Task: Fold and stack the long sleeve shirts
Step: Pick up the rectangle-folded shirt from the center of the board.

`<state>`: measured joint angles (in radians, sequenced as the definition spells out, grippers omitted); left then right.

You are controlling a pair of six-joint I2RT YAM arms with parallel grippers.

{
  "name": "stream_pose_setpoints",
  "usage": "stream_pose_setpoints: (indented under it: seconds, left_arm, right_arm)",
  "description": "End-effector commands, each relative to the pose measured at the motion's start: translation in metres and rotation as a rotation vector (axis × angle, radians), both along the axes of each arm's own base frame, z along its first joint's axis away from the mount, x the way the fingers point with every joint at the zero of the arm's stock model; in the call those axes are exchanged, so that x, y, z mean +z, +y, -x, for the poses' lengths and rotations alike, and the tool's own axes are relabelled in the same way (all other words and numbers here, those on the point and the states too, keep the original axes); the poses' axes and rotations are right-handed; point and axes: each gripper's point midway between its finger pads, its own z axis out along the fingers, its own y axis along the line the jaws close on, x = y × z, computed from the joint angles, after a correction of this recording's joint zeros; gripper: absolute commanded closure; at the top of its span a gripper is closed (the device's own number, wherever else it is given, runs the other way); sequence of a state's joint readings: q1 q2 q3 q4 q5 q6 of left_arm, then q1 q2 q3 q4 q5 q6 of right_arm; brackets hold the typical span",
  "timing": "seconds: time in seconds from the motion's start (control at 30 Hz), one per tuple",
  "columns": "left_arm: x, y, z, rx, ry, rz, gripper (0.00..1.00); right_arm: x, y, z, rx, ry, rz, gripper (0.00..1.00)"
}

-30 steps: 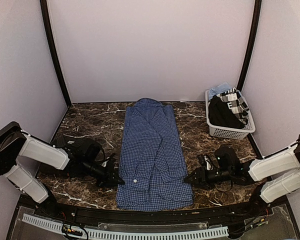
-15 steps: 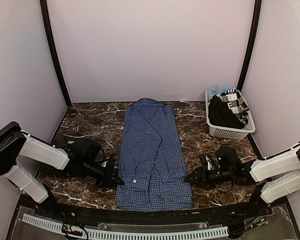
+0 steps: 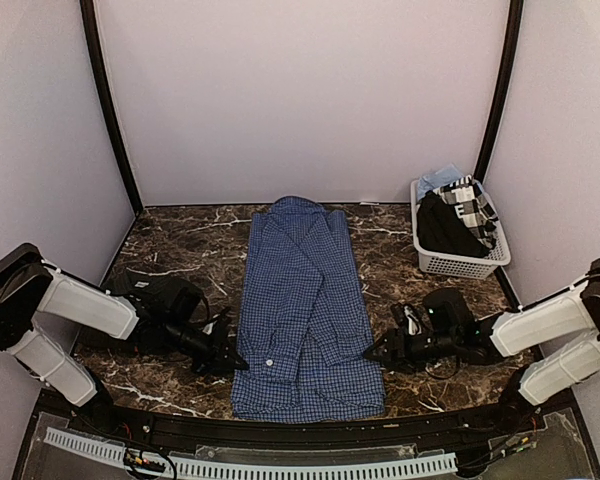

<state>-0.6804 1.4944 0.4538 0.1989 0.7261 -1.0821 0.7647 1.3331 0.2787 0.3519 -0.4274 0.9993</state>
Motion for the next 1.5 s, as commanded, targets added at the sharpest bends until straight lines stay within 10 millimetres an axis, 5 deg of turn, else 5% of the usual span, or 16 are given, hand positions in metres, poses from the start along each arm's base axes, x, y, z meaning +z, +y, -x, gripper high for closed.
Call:
stream_pose_setpoints:
  seconds: [0.0, 1.47]
  left_arm:
    - [-0.002, 0.004, 0.007, -0.021, 0.02, -0.009, 1.0]
    - [0.006, 0.001, 0.004, -0.029, 0.003, -0.005, 1.0]
  right_arm:
    - [-0.013, -0.005, -0.001, -0.011, 0.016, 0.047, 0.47]
    - [-0.003, 0.0, -0.012, 0.001, -0.021, 0.02, 0.57]
